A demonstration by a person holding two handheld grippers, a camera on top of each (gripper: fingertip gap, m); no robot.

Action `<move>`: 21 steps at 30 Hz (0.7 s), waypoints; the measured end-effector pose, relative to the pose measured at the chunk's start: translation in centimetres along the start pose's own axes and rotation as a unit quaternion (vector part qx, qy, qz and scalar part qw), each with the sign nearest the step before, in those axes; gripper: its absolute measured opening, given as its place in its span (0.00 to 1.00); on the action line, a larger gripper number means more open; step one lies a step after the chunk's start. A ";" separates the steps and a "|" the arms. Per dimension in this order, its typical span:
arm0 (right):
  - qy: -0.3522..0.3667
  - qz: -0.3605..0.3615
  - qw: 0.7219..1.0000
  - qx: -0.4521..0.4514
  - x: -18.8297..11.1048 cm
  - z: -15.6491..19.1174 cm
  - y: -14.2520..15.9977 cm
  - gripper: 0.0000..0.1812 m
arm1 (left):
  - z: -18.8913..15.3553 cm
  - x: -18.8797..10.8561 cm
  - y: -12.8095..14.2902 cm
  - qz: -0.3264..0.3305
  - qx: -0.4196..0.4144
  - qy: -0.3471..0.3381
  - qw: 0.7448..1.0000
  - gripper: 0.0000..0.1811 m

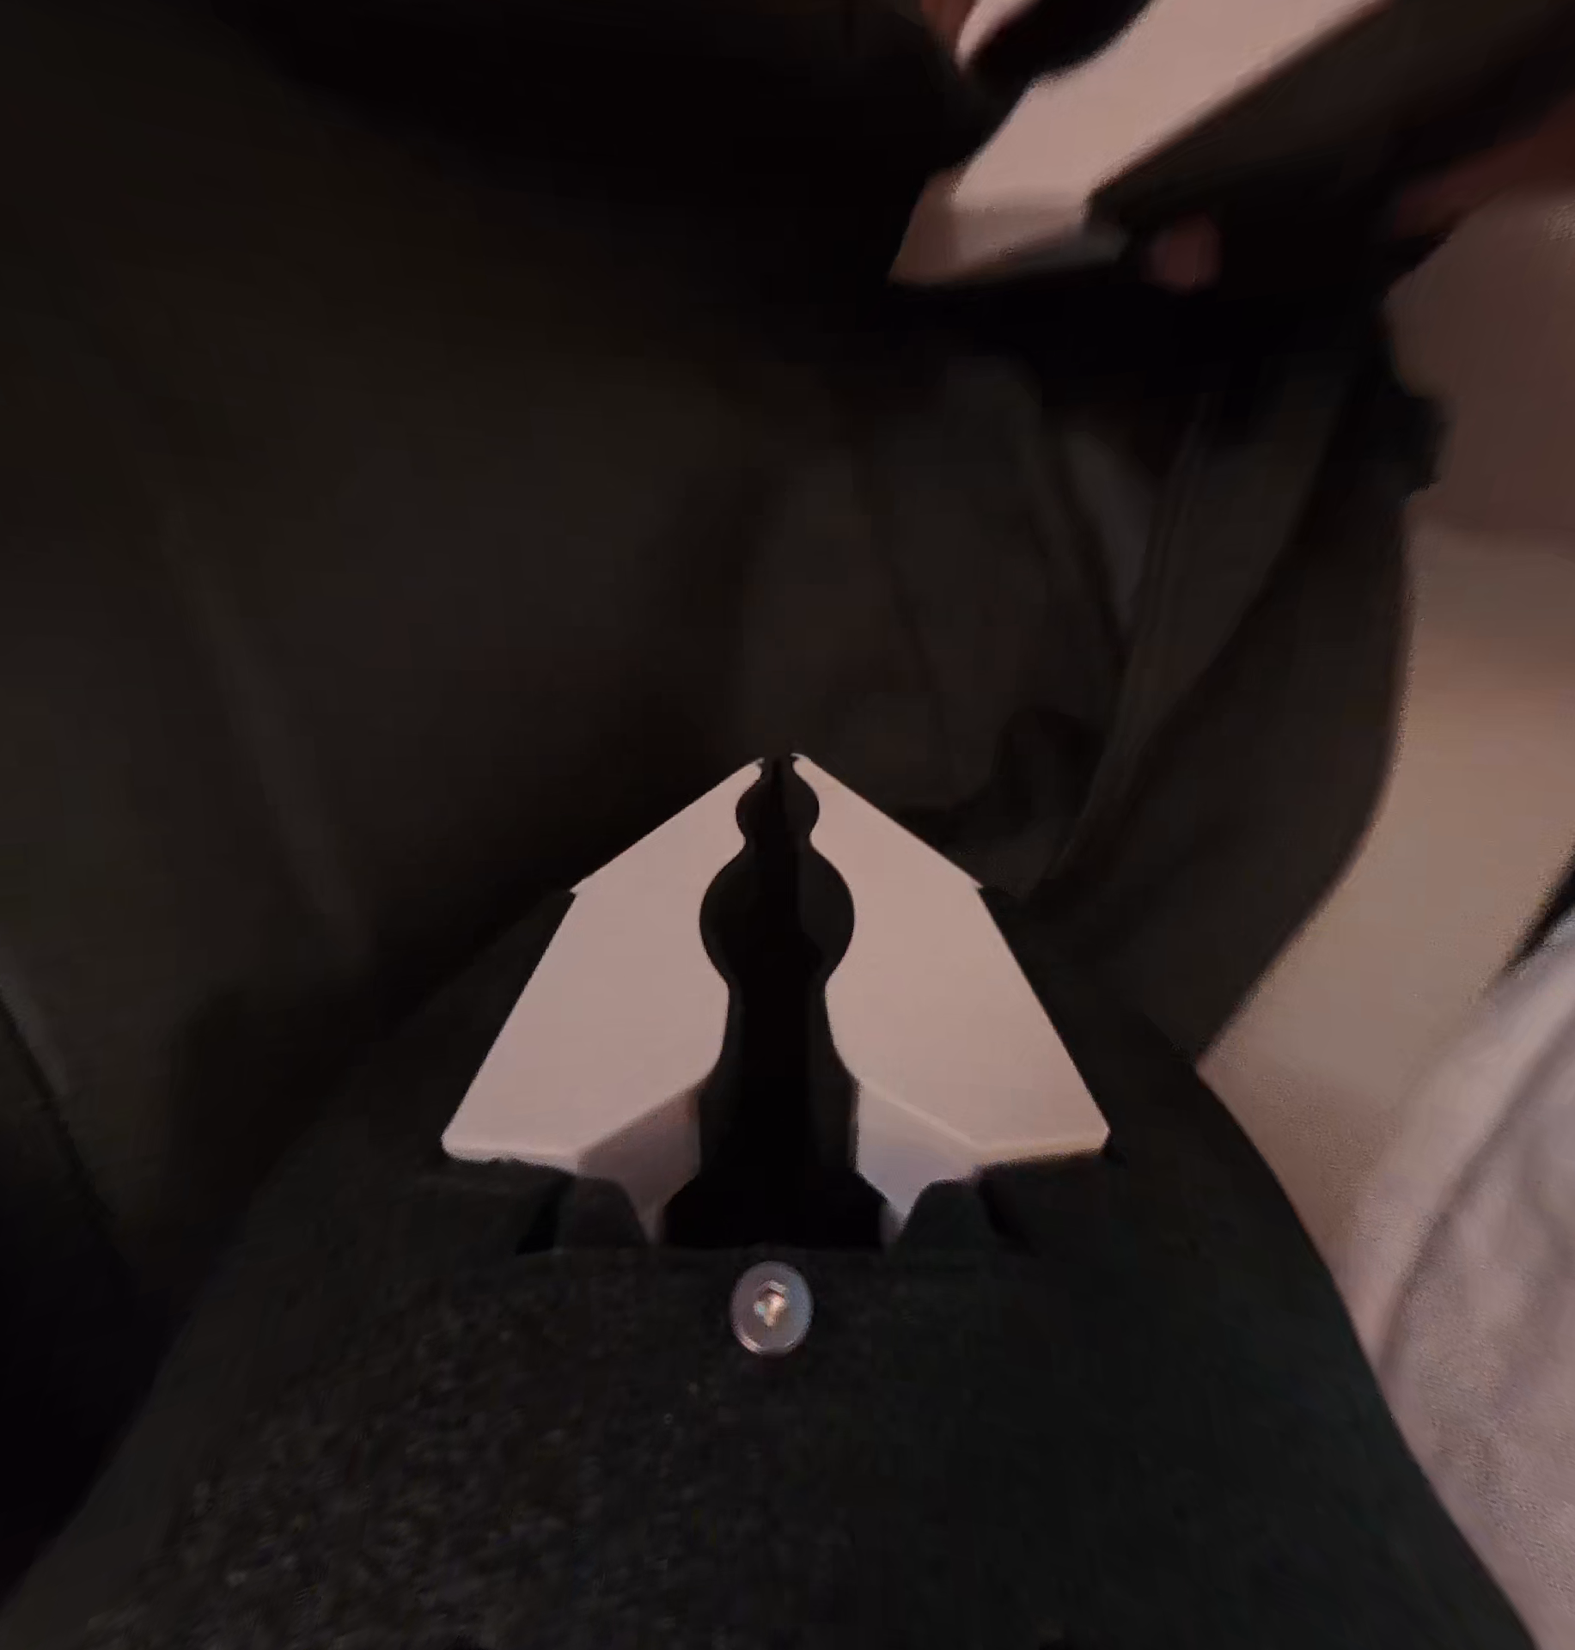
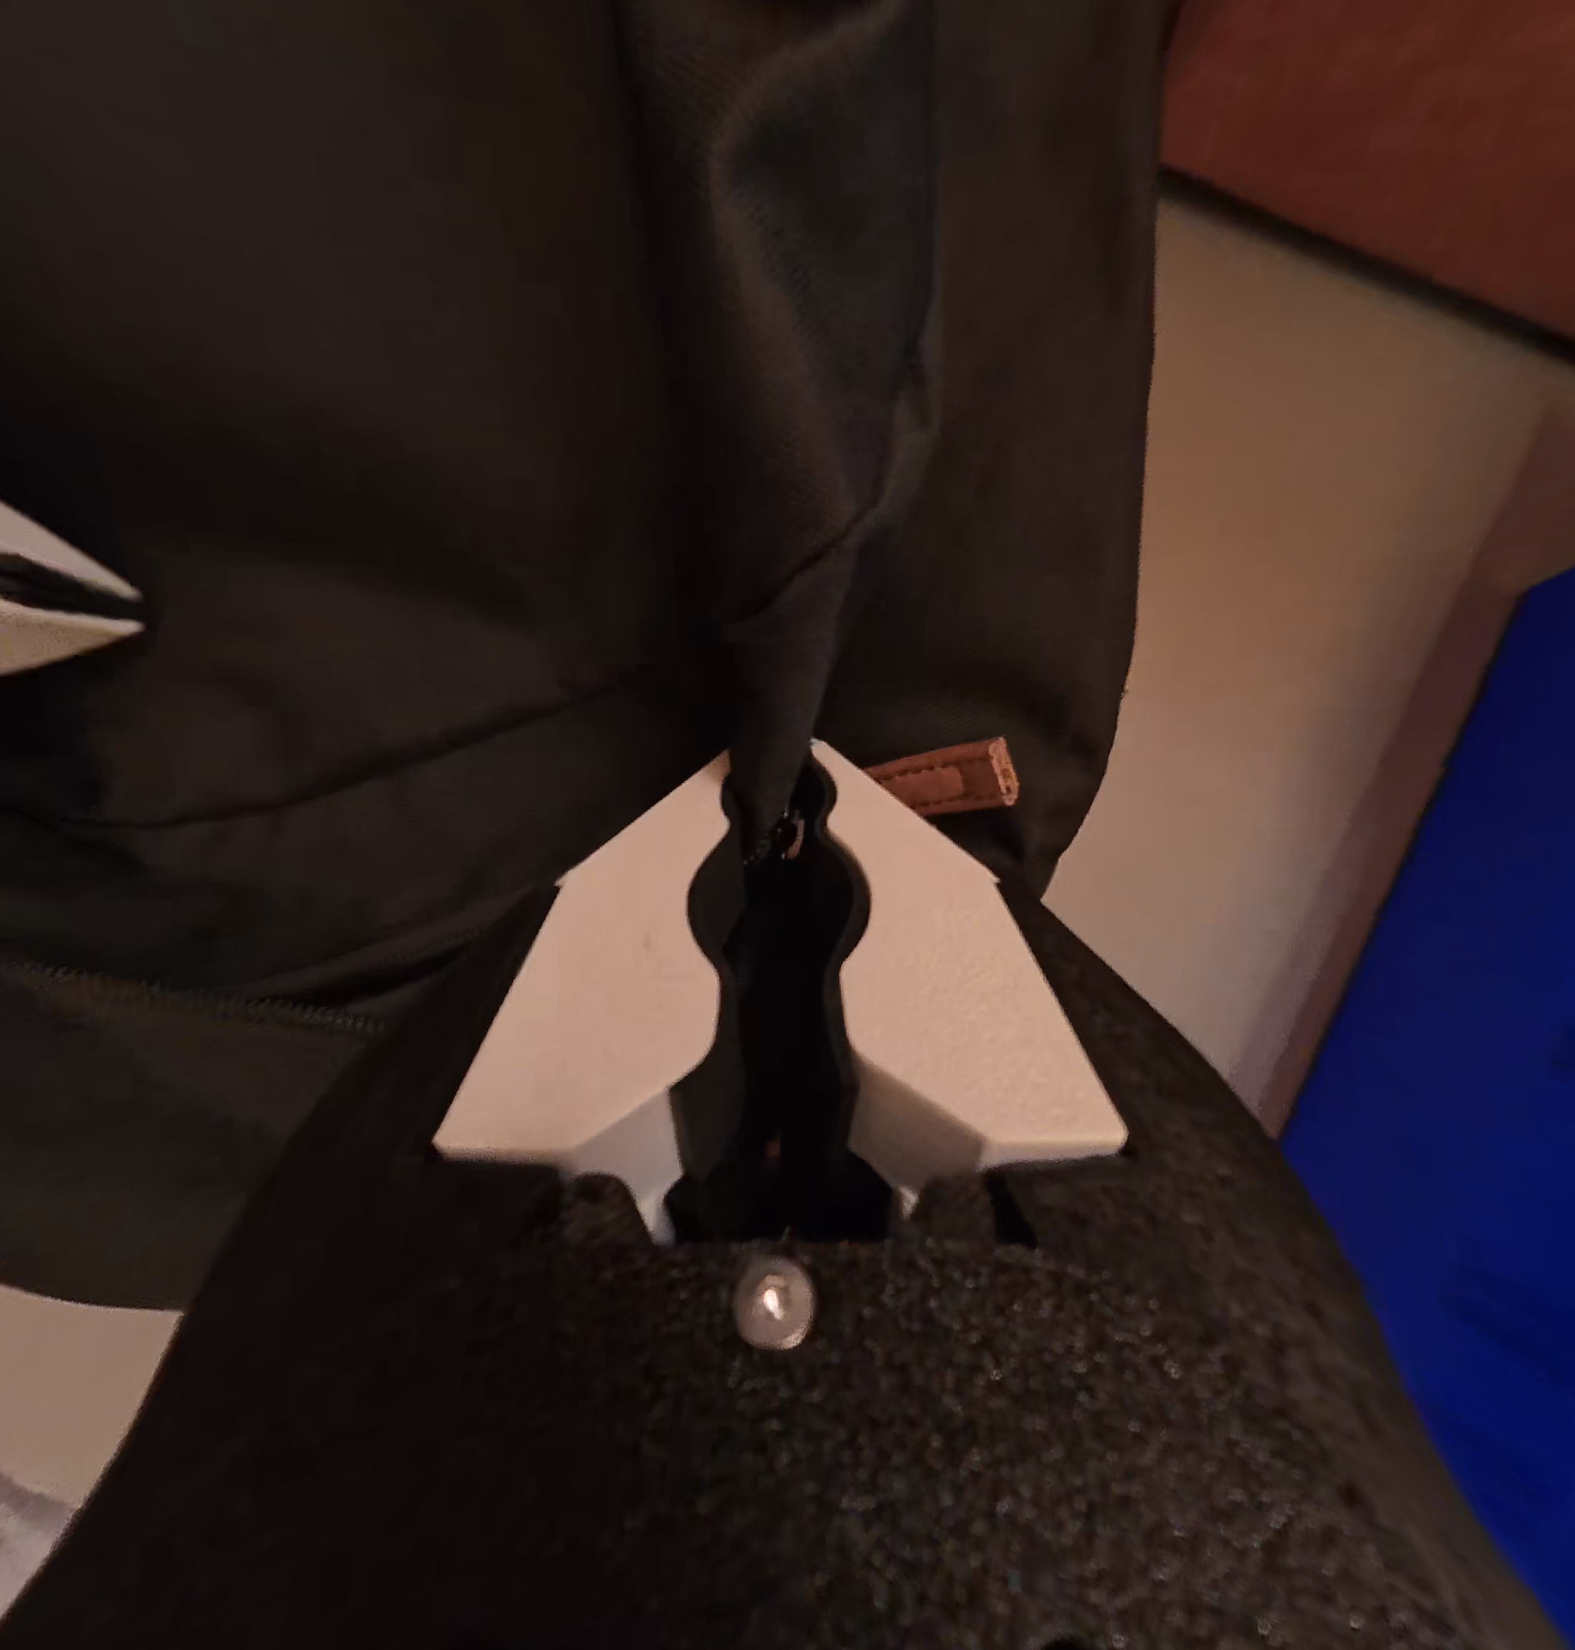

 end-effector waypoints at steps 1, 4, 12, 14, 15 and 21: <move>-0.008 -0.008 1.000 0.010 0.0 -0.1 0.1 0.04 | 0.2 0.7 0.9 -0.015 0.013 -0.001 1.000 0.01; -0.032 -0.026 0.998 0.041 -0.1 -0.3 0.6 0.04 | 1.3 1.5 2.5 -0.076 0.001 0.055 0.996 0.01; -0.066 -0.016 0.997 0.047 -0.4 1.5 -1.8 0.09 | 4.2 0.4 3.5 -0.067 0.024 0.069 0.995 0.01; -0.083 -0.039 0.995 0.040 -2.3 1.9 -3.0 0.22 | 3.8 -1.9 3.3 -0.085 0.035 0.016 0.996 0.01; -0.094 -0.062 0.993 0.036 -3.3 1.9 -3.8 0.26 | 3.8 -3.1 3.5 -0.097 0.039 -0.020 0.994 0.01; -0.085 -0.060 0.994 -0.025 0.0 0.3 -8.3 0.24 | 6.5 -4.9 8.6 -0.107 -0.017 -0.112 0.988 0.01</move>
Point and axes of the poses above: each gripper's, where its closed fingertips meet, x out along the fingers, y out of its underside, z = x × y across the jaws, the point moved 9 cm from there along -x, back along the fingers, and after that the axes turned 3 degrees about -z, right-handed, at the moved point
